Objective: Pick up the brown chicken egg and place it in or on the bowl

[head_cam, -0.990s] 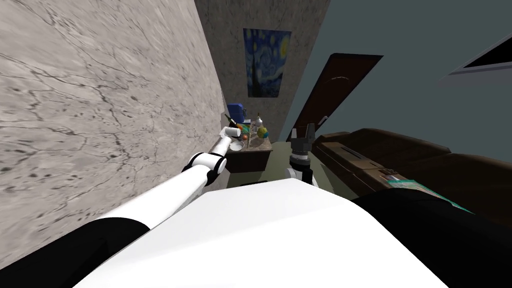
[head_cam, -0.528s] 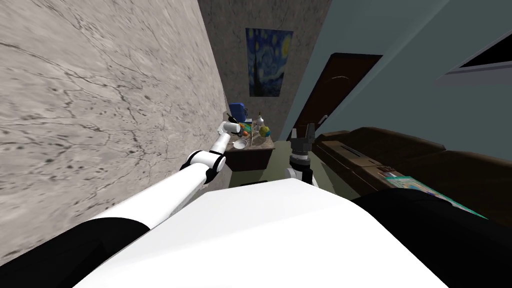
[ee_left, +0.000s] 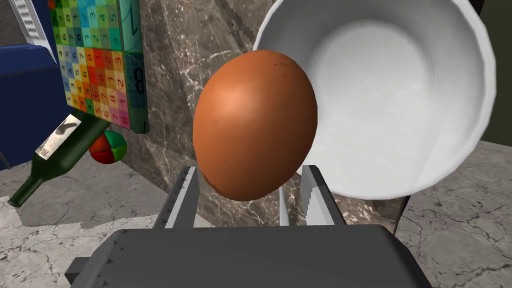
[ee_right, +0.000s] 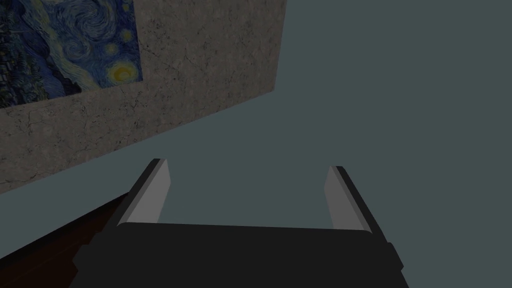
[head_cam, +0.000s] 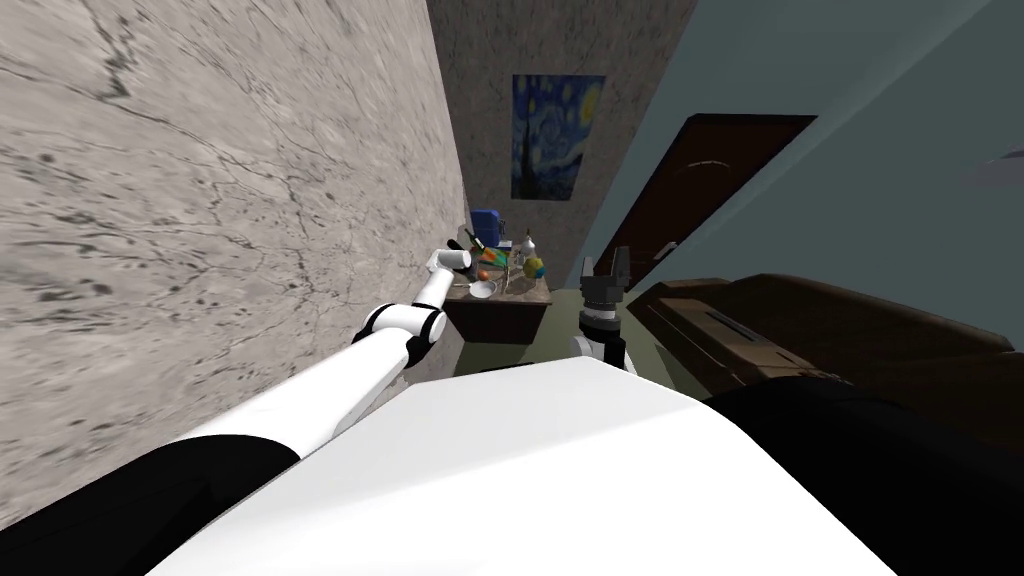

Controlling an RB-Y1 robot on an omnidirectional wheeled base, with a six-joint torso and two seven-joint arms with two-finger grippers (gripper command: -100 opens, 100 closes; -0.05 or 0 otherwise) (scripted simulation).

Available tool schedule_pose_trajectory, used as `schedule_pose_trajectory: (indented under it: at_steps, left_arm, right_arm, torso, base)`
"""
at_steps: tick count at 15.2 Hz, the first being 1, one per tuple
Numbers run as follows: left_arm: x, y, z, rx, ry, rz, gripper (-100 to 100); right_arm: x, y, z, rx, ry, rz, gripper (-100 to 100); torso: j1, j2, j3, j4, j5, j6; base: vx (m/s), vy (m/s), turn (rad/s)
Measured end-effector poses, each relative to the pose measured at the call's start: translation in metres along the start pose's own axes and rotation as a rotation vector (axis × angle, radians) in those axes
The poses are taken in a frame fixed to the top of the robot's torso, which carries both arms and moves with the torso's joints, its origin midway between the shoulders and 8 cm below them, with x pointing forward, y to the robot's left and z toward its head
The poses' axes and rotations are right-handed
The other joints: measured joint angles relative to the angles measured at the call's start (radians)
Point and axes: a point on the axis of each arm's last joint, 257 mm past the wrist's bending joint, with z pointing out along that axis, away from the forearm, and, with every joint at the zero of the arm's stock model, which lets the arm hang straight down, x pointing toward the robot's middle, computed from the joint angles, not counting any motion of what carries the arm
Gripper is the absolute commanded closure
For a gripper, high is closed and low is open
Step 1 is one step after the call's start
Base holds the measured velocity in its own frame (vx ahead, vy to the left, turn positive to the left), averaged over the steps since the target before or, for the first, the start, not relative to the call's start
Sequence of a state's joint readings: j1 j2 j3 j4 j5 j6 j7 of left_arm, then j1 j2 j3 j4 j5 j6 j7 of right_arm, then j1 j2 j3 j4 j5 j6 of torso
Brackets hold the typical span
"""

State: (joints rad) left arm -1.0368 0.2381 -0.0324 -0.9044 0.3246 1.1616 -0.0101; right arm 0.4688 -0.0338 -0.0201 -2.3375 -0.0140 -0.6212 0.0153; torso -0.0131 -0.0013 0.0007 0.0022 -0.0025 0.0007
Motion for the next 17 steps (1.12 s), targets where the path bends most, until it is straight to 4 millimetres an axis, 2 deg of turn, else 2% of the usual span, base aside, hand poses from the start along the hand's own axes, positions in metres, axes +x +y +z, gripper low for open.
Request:
schedule_pose_trajectory:
  at_steps: [3,4,9,17]
  left_arm:
    - [-0.012,0.027,0.007,-0.061,0.0,-0.063,100]
    - [-0.013,0.029,0.008,-0.067,-0.001,-0.067,-100]
    - [-0.013,0.029,0.008,-0.067,-0.001,-0.067,-100]
    - [-0.01,0.0,-0.022,-0.067,0.008,-0.061,-100]
  right_arm:
    - [0.0,0.0,0.0,0.0,0.0,0.0,0]
    - [0.0,0.0,0.0,0.0,0.0,0.0,0]
    - [0.0,0.0,0.0,0.0,0.0,0.0,0]
    - [0.0,0.0,0.0,0.0,0.0,0.0,0]
  torso:
    - [0.002,-0.001,0.0,0.0,0.0,0.0]
    - [0.004,0.0,0.0,0.001,0.001,0.001]
    - [0.01,0.001,0.001,0.001,0.002,0.001]
    - [0.011,0.001,0.001,0.001,0.002,0.001]
  base:
    - [0.028,-0.113,0.096]
    - [0.005,-0.026,0.008]
    - [0.002,-0.004,0.004]
    - [0.007,-0.001,0.023]
